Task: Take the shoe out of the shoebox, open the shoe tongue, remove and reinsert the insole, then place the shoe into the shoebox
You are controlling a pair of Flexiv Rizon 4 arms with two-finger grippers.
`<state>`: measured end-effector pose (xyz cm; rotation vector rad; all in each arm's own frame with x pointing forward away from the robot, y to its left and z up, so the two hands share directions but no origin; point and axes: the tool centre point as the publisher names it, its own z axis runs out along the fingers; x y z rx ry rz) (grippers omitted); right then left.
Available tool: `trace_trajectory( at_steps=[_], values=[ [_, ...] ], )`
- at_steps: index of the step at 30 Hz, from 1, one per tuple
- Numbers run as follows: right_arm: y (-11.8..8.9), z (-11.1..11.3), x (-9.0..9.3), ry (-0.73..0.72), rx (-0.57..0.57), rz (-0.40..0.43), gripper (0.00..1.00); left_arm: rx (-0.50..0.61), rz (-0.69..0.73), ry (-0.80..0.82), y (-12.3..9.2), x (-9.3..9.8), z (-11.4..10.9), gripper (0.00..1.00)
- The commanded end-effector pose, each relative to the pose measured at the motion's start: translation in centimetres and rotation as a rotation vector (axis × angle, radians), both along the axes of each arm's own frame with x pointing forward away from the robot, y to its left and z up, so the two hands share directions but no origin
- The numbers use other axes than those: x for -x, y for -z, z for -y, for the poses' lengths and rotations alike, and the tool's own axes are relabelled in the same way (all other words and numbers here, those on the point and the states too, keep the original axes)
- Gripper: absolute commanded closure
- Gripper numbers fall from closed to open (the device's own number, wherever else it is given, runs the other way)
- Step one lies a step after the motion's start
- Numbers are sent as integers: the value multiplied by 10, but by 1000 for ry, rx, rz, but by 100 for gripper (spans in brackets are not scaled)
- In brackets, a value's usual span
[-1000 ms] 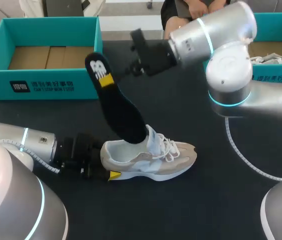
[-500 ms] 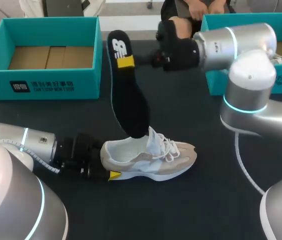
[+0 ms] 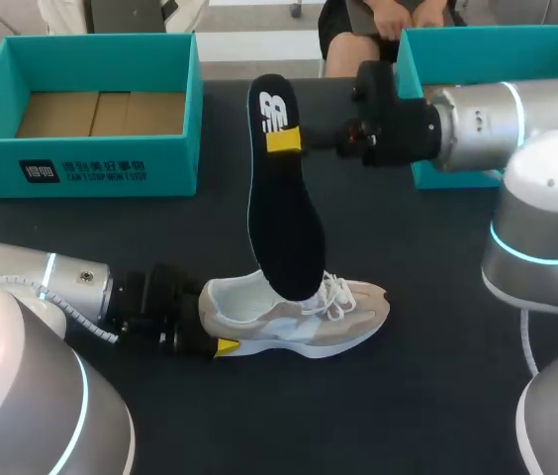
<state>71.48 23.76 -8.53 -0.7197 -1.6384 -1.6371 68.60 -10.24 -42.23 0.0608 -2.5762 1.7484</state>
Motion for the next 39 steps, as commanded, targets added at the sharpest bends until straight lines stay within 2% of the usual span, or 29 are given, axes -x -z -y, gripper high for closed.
trace_trajectory(
  at_steps=[1, 18, 22, 27, 31, 35, 39],
  values=[
    [-8, 10, 22, 99, 9, -3, 100, -3, 0, -1, 0, 1, 0, 100],
    [-10, 11, 24, 104, 13, 6, 100, -3, 0, -1, 0, 1, 0, 100],
    [-35, 19, 24, 116, -45, -24, 100, -3, 0, -1, 0, 1, 0, 100],
    [-63, 23, 32, 113, -25, -111, 100, -3, 0, -1, 0, 1, 0, 100],
    [-83, 24, 40, 114, -20, -137, 100, -3, 0, -1, 0, 1, 0, 100],
    [-97, 24, 47, 116, 4, -144, 100, -3, 0, -1, 0, 1, 0, 100],
    [-99, 23, 56, 109, -1, -143, 100, -3, 0, -1, 0, 1, 0, 100]
  ],
)
